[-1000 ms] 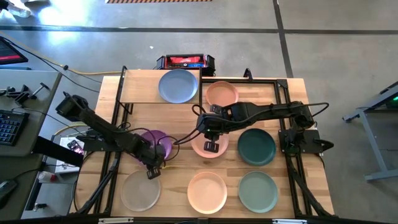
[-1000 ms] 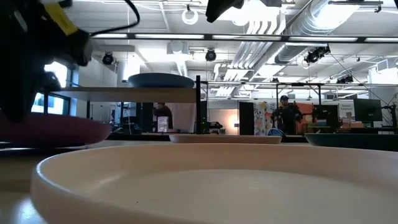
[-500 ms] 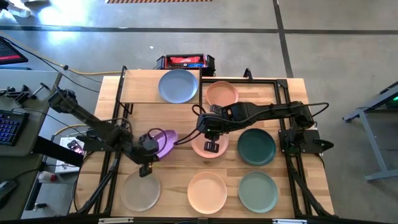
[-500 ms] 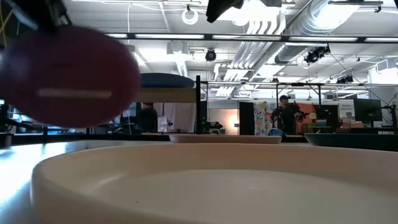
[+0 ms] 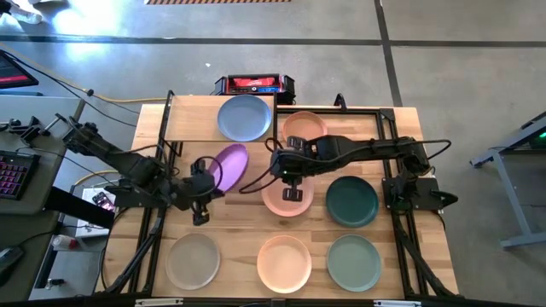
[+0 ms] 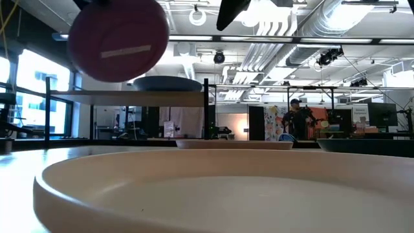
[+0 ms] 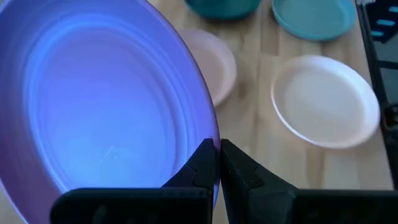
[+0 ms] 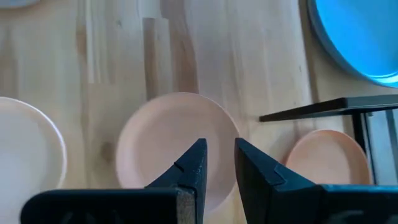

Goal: Place and stack plates onto a shelf
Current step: Stack the purple plate on top of the the light blue plate on the shelf

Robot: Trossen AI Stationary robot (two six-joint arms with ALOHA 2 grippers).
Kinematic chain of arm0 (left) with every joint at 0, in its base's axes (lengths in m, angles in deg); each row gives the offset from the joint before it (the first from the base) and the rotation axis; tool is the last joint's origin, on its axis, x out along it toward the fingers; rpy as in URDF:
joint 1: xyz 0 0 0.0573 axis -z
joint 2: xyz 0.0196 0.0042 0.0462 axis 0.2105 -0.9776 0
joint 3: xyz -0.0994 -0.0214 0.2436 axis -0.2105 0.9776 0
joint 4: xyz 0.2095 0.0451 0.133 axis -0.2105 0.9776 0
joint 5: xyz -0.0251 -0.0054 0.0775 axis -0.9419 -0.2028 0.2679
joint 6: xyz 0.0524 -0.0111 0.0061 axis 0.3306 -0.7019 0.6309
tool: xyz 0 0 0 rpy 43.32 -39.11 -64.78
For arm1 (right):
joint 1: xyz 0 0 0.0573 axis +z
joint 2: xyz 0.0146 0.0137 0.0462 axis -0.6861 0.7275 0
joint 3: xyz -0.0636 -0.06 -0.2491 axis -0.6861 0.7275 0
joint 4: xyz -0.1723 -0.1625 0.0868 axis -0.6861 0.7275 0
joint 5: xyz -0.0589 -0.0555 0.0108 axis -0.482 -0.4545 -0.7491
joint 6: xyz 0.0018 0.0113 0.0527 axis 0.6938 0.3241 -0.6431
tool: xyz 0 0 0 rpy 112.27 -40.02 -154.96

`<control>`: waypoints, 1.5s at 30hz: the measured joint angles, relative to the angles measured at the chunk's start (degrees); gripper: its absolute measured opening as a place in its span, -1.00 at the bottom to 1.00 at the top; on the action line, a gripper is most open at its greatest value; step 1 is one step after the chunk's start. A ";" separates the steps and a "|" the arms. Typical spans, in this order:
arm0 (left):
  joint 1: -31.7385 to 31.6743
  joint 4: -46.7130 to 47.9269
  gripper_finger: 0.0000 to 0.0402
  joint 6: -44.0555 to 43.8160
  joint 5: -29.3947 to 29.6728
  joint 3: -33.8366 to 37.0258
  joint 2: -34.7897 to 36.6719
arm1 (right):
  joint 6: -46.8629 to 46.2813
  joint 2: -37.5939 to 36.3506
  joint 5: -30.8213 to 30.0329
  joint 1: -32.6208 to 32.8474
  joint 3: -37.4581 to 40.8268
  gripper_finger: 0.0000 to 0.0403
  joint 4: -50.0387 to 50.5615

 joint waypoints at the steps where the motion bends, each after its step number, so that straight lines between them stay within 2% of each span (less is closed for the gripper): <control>1: -0.68 -0.01 -1.00 1.30 0.30 -0.73 0.00 | 0.51 0.00 0.00 -0.35 0.00 -0.70 0.17; 10: -9.73 -0.07 -1.00 15.11 4.58 -4.30 0.02 | 6.52 -0.28 -0.19 -3.77 0.02 -0.70 0.66; 19: -22.00 -1.18 -1.00 26.85 4.45 -4.87 0.01 | 9.65 -4.38 -1.88 -8.38 0.02 -0.70 1.34; 30: -33.59 -10.22 -1.00 40.82 -2.74 -4.89 -3.09 | 10.47 -5.95 -1.83 -13.28 0.02 -0.70 3.91; 38: -39.47 -11.02 -1.00 45.09 -7.52 -4.89 -8.21 | 10.02 -5.95 -1.72 -15.15 0.02 -0.70 5.17; 45: -42.05 -10.43 -1.00 45.43 -10.80 -4.87 -10.56 | 8.99 -5.95 -1.70 -15.39 0.02 -0.70 5.34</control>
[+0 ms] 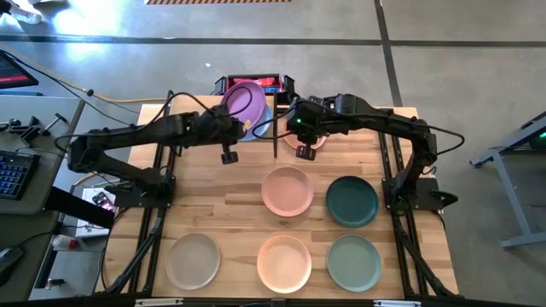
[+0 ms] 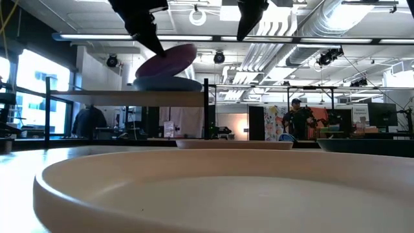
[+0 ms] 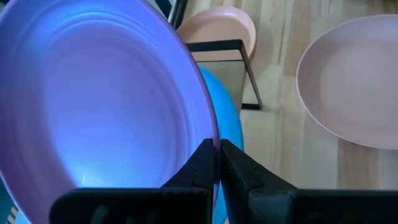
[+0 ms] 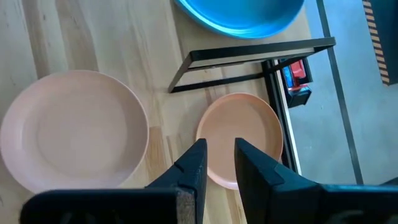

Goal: Place and stack plates onto a shelf
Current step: Stack the purple plate on top of the the light blue plate on the shelf

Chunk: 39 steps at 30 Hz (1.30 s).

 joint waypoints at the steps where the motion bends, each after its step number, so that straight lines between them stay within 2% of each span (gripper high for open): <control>1: -0.12 0.01 -1.00 0.00 -0.10 0.00 -0.14 | -0.02 0.00 0.00 0.00 0.00 -0.70 0.00; 7: -0.82 1.12 -1.00 -2.18 -4.32 0.00 -0.22 | -1.70 0.02 0.00 0.00 0.00 -0.70 -0.04; 23: -3.00 1.60 -0.99 -2.07 -4.24 0.00 -0.22 | -2.03 0.04 0.37 0.17 0.00 -0.70 -0.04; 28: -3.42 1.58 -0.92 -2.01 -6.53 0.00 -0.22 | -2.03 0.05 0.39 0.17 0.00 -0.70 -0.04; 39: -3.40 1.83 -0.76 -2.01 -4.98 0.00 -0.22 | -2.03 0.07 0.42 0.17 0.00 -0.70 -0.04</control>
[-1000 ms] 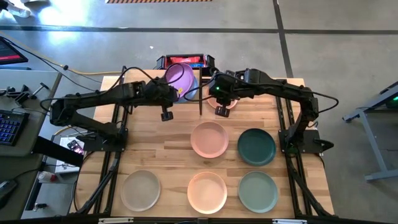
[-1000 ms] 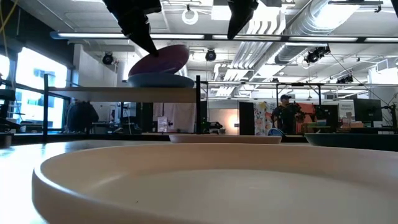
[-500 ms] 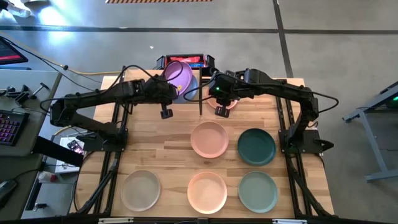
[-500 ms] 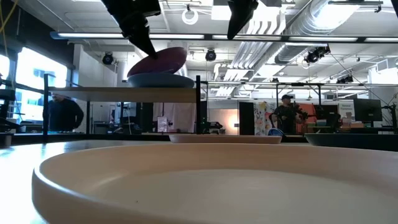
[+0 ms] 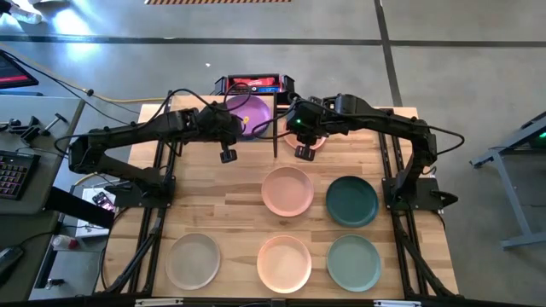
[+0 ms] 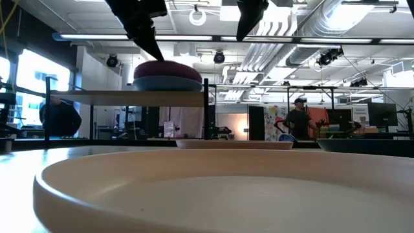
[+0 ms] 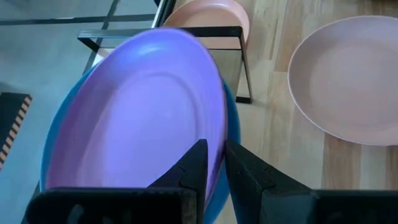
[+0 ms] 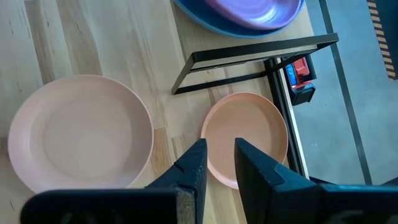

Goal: Place and stack plates onto a shelf
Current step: Stack the purple plate on top of the the light blue plate on the shelf, then stack the light pink plate on top of the purple plate on the shelf

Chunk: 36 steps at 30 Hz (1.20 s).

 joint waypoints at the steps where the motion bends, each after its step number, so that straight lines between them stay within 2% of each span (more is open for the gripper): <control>1: 0.00 0.06 -0.76 0.02 0.01 0.00 0.00 | -0.13 0.00 0.00 0.00 0.00 -0.70 0.00; 12: 0.02 1.57 -0.76 -4.71 -3.49 0.00 0.07 | -4.14 0.00 0.32 0.00 0.00 -0.70 1.93; 17: 0.35 3.30 -0.76 -7.24 -4.63 -1.27 0.26 | -8.78 0.00 7.08 0.41 0.00 -0.70 7.71; 22: 1.57 4.25 -0.76 -8.84 -7.06 -5.43 0.32 | -12.14 0.00 7.64 3.24 0.61 -0.70 10.32; 26: 2.86 4.76 -0.76 -10.91 -9.88 -8.46 0.35 | -13.46 0.04 8.40 5.33 3.98 -0.70 9.87; 31: 4.87 9.75 -0.76 -11.28 -10.22 -9.98 0.33 | -12.51 0.04 12.52 6.72 11.54 -0.70 5.46; 36: 6.28 16.01 -0.76 -15.11 -10.31 -10.10 0.33 | -7.02 0.04 20.07 7.94 19.72 -0.70 -1.88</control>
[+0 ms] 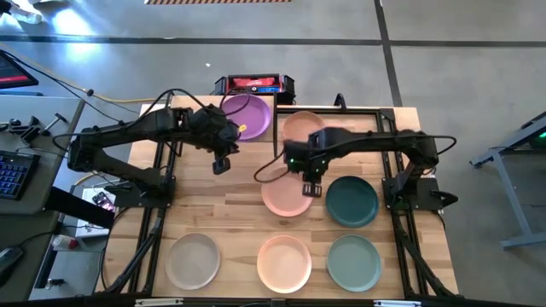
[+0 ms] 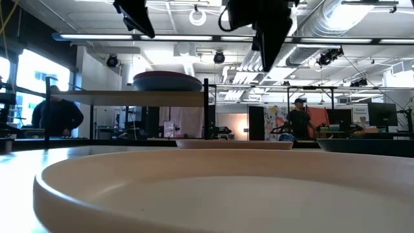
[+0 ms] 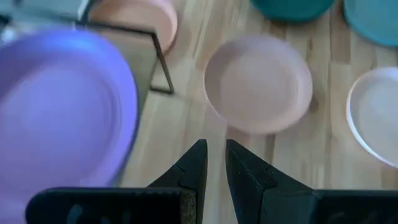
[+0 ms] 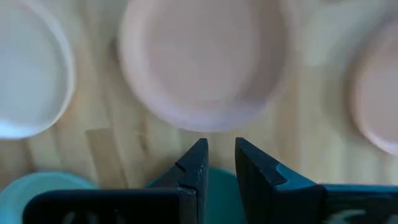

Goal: Place and stack plates onto a shelf
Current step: Stack the light pink plate on top of the purple plate on the shelf

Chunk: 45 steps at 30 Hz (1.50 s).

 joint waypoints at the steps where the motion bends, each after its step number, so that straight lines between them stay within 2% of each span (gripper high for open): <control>1: 0.35 0.98 -0.76 -0.53 0.09 0.00 0.00 | 1.24 0.00 1.06 0.29 1.51 -0.70 -1.48; 10: 5.72 3.80 -0.76 -4.35 0.11 0.11 0.00 | 14.67 0.00 2.03 4.78 13.56 -0.70 -12.68; 22: 11.20 4.54 -0.76 -10.40 1.08 0.13 -0.02 | 20.91 0.00 2.60 9.29 22.03 -0.70 -23.60; 30: 11.47 4.47 -0.76 -11.02 1.25 0.15 -0.02 | 23.66 0.01 0.46 11.27 24.34 -0.70 -29.36; 45: 11.45 4.43 -0.76 -11.00 1.25 0.15 -0.04 | 23.46 0.22 1.58 11.69 24.36 -0.70 -34.07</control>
